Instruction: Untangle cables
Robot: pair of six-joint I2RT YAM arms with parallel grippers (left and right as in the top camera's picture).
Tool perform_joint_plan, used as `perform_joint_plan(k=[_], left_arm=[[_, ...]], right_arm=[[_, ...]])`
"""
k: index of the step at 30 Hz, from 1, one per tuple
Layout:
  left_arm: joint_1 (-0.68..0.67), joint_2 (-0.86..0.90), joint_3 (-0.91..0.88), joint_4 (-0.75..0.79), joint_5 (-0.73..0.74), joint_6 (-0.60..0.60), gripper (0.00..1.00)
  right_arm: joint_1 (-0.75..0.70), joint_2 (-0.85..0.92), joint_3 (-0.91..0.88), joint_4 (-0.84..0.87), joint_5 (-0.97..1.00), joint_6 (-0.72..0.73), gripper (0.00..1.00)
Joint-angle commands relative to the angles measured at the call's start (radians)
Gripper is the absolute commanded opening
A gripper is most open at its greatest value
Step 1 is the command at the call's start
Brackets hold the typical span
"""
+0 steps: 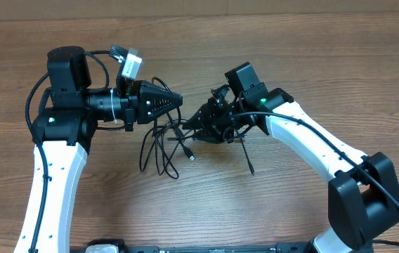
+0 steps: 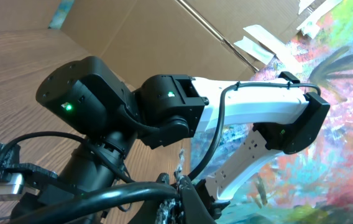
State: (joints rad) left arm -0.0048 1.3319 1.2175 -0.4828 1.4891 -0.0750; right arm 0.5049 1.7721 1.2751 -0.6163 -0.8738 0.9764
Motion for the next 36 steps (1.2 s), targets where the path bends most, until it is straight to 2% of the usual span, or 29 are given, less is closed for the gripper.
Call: perform_joint_plan(k=[1,2,9,14,20,25,26,33,36], left_arm=[[0.004,0.01,0.002,-0.004,0.019,0.028,0.04],[0.004,0.01,0.002,-0.004,0.019,0.028,0.04],[0.004,0.01,0.002,-0.016,0.019,0.029,0.04],[0.004,0.01,0.002,-0.016,0.019,0.028,0.04],[0.004,0.01,0.002,-0.016,0.019,0.029,0.04],[0.003,0.01,0.002,-0.021,0.008,0.028,0.04],[0.003,0.011,0.002,-0.042,-0.022,0.028,0.04],[0.003,0.026,0.002,-0.113,-0.147,0.031,0.04],[0.003,0.032,0.002,-0.144,-0.217,0.026,0.04]], right_arm=[[0.005,-0.003,-0.001,0.002,-0.025,-0.005,0.13],[0.005,-0.003,-0.001,0.003,-0.022,-0.005,0.04],[-0.002,-0.003,0.002,0.084,-0.063,-0.016,0.04],[-0.03,-0.005,0.003,0.296,-0.277,-0.089,0.04],[-0.058,-0.005,0.003,0.435,-0.346,-0.093,0.04],[-0.076,-0.005,0.002,0.332,-0.323,-0.209,0.09],[-0.075,-0.005,0.002,0.26,-0.29,-0.245,0.09],[-0.049,-0.005,0.001,0.037,-0.222,-0.462,0.06],[-0.03,-0.005,0.0,-0.073,-0.116,-0.556,0.09]])
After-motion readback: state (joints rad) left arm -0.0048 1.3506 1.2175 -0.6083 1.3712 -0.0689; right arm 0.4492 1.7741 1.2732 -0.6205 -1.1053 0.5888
